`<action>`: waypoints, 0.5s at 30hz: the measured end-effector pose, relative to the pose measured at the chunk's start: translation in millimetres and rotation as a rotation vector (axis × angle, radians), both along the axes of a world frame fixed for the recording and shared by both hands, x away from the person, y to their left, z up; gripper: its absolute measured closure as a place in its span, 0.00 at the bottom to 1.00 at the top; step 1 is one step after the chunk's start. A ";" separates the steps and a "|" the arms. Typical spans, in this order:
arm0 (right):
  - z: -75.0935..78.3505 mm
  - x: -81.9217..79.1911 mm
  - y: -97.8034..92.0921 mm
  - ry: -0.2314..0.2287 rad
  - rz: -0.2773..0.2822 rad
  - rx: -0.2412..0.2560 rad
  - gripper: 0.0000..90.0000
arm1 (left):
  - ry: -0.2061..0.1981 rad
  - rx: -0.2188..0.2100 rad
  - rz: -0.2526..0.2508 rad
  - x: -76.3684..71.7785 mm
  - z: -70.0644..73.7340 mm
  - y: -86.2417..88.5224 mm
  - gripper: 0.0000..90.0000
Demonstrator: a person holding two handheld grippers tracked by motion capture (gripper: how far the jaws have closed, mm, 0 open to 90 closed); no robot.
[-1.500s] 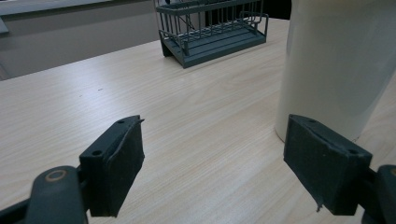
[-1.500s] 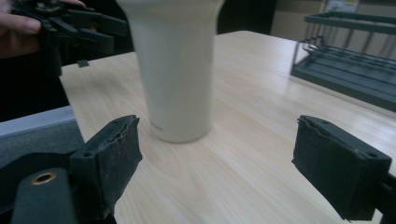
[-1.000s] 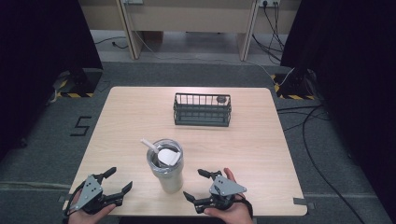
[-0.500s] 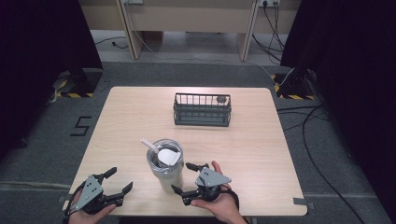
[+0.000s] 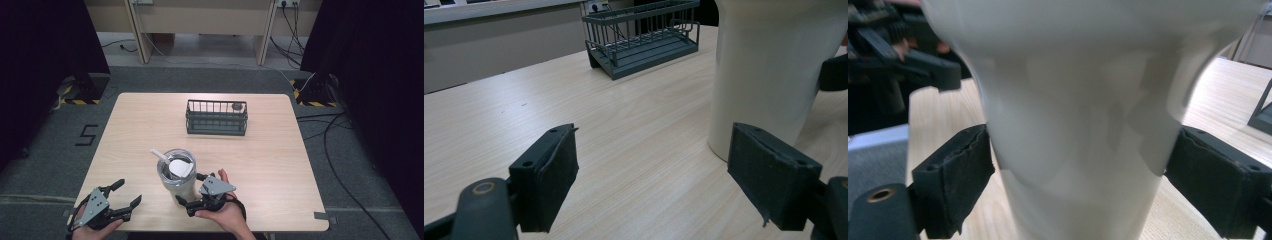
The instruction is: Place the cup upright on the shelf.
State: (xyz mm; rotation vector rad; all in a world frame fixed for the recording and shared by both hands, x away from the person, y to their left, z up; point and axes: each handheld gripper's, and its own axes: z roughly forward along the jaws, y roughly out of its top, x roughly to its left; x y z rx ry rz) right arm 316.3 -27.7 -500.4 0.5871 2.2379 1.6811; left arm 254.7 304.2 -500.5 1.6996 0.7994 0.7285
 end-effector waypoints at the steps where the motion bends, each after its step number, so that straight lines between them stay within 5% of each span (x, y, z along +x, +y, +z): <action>1: 0.0 0.0 0.0 0.000 0.000 0.000 0.13 | 0.000 0.000 0.000 0.0 0.0 0.0 0.22; 8: -5.3 4.4 8.0 -0.015 0.000 0.014 0.10 | -0.002 0.000 -0.005 -0.4 0.1 -0.5 0.22; 15: -3.4 8.3 15.7 -0.087 0.004 0.048 0.09 | 0.005 0.008 -0.010 -0.4 -0.9 -1.9 0.22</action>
